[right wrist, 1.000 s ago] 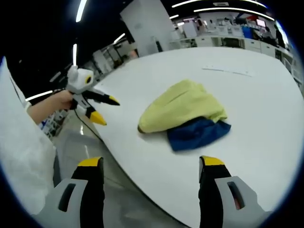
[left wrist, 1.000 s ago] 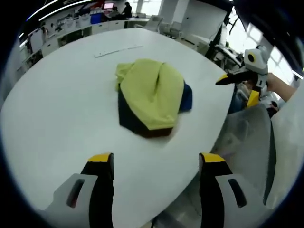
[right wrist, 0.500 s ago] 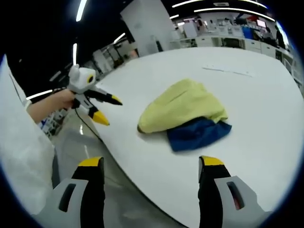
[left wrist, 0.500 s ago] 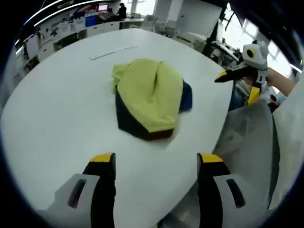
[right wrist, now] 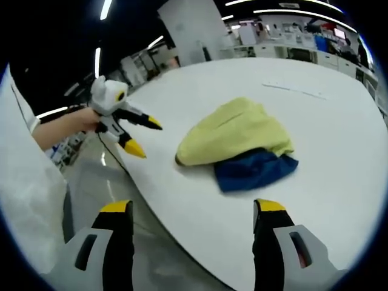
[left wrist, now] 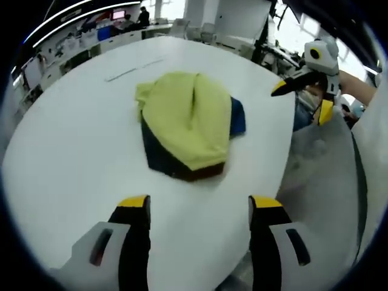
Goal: Fold the garment on the visible template until the final outline fits inside the template.
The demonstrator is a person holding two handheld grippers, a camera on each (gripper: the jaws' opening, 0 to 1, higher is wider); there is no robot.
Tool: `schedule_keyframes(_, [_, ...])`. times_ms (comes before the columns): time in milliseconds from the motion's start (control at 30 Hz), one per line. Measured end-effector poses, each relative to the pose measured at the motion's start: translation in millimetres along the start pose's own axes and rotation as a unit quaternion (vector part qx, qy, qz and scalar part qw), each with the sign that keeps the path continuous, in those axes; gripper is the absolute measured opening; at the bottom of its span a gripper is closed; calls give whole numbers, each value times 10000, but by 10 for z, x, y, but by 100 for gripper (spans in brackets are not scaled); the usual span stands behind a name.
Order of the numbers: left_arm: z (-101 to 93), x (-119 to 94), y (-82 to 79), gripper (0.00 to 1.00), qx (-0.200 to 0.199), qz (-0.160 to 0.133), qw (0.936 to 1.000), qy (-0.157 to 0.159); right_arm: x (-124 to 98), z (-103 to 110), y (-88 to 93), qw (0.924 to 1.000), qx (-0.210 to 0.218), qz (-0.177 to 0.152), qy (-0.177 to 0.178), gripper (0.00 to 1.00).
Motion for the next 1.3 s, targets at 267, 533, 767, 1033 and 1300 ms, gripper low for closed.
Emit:
schedule_keyframes(267, [50, 75, -6, 57, 170, -18, 9999, -29, 7, -18, 20, 10000, 42, 20, 12, 80])
schedule_keyframes(533, [80, 151, 4, 53, -26, -189, 9998, 46, 40, -17, 24, 10000, 46, -45, 8, 79])
schedule_keyframes(767, [97, 178, 25, 52, 17, -141, 9999, 49, 91, -38, 16, 10000, 4, -59, -1, 74])
schedule_keyframes(1033, [148, 208, 39, 49, 61, -122, 9999, 16, 207, -46, 2, 9999, 1, -64, -88, 71])
schedule_keyframes(1300, [176, 252, 46, 47, 107, -58, 9999, 15, 296, -27, -22, 9998, -47, -185, -113, 69])
Point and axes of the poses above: the point that each gripper's makers call its tool centre point, and the gripper's own axes: x roughly forward along the fingers, z roughly to its left, y roughly out of its underside, the point moved 7 cm from there along -x, roughly backward along the fingers, and after that the axes turned 4 degrees about -z, right-handed, at the moved point
